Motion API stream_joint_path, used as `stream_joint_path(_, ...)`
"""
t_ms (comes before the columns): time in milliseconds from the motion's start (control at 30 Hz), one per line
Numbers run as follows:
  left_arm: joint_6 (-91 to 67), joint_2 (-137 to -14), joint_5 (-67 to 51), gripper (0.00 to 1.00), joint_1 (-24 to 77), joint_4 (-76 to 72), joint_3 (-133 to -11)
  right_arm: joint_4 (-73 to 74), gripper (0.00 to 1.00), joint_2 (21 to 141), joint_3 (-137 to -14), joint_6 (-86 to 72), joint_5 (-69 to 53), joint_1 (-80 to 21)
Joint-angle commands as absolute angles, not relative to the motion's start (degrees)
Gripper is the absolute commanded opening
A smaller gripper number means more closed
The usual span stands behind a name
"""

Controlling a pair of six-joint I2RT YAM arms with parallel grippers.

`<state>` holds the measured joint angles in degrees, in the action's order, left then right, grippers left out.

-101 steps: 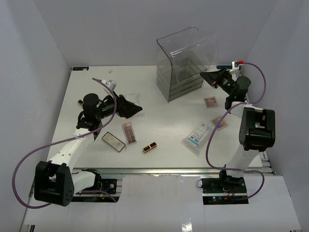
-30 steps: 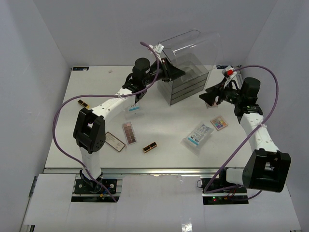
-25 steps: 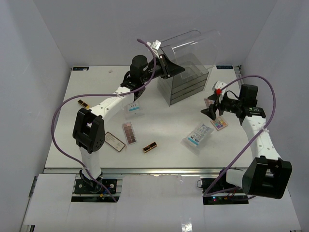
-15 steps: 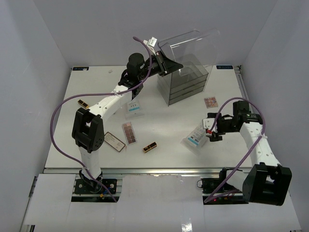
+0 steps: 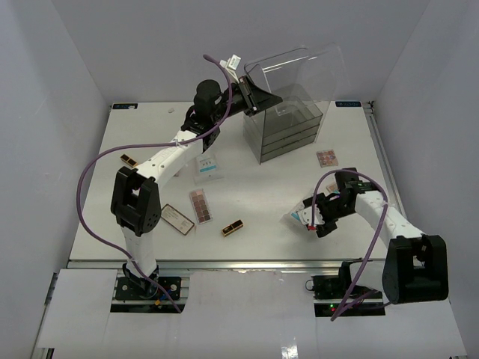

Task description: Organize the makeup

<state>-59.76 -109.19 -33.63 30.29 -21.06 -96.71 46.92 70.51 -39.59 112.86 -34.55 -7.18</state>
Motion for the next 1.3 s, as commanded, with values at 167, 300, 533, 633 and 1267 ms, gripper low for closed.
stream_joint_path(167,-61.52,-107.11,-34.72,0.13,29.36,-23.32,-99.03,34.0,0.64,74.0,-37.62,117.99,-28.49,-9.32)
stream_joint_path(300,-61.76,-107.05,-34.86,0.13,29.36,-23.67,-98.82,32.52,0.53,74.3,-37.65,116.81,-27.28,-9.35)
stream_joint_path(533,-62.17,-106.77,-35.16,0.13,29.02,-24.2,-98.3,33.6,0.12,70.06,-42.38,105.57,-32.24,-9.38)
stream_joint_path(633,-62.78,-106.75,-35.21,0.13,28.87,-24.67,-98.47,33.83,0.08,67.52,-45.27,100.42,-35.66,-9.37)
stream_joint_path(1267,-67.66,-109.11,-34.58,0.13,28.65,-27.65,-101.71,-20.7,0.08,75.98,-55.15,66.87,-4.94,-20.33)
